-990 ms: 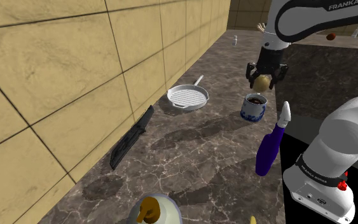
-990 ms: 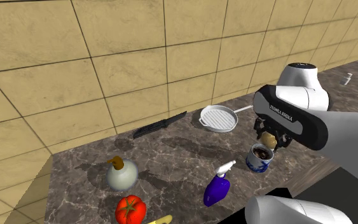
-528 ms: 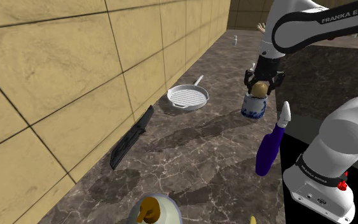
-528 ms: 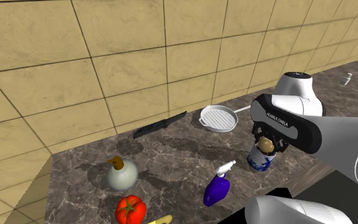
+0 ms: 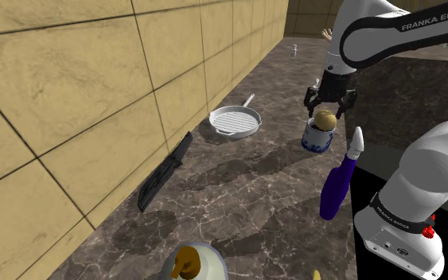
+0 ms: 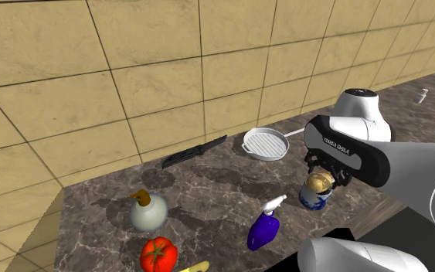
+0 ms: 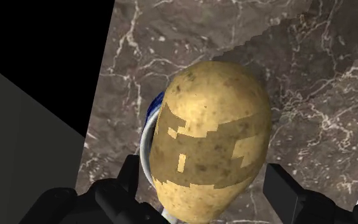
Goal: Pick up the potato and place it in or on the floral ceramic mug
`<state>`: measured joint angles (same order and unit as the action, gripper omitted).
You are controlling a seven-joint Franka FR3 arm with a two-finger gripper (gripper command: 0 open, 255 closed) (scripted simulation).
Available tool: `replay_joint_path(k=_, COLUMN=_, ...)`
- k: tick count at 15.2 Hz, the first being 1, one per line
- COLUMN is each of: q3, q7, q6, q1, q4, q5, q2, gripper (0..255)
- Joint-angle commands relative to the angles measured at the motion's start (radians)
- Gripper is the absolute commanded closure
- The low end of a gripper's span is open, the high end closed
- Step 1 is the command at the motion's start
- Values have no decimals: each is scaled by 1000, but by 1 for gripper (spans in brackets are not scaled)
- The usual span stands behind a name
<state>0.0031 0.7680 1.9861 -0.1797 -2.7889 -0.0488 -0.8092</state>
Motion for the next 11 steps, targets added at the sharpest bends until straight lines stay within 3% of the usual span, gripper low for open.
replay_joint_path(k=1, q3=0, q7=0, q6=-1, q1=0, q4=-1, q5=0, q2=0, gripper=0)
replay_joint_path(k=4, q3=-1, q7=-1, q6=1, q1=-1, q4=0, q5=-1, q2=3, gripper=0)
replay_joint_path(k=8, q3=4, q7=-2, q6=-139, q1=3, q4=114, q5=6, q2=-24, gripper=0)
replay_joint_path(k=11, q3=4, q7=-2, q6=-139, q1=3, q4=114, q5=6, q2=-24, gripper=0)
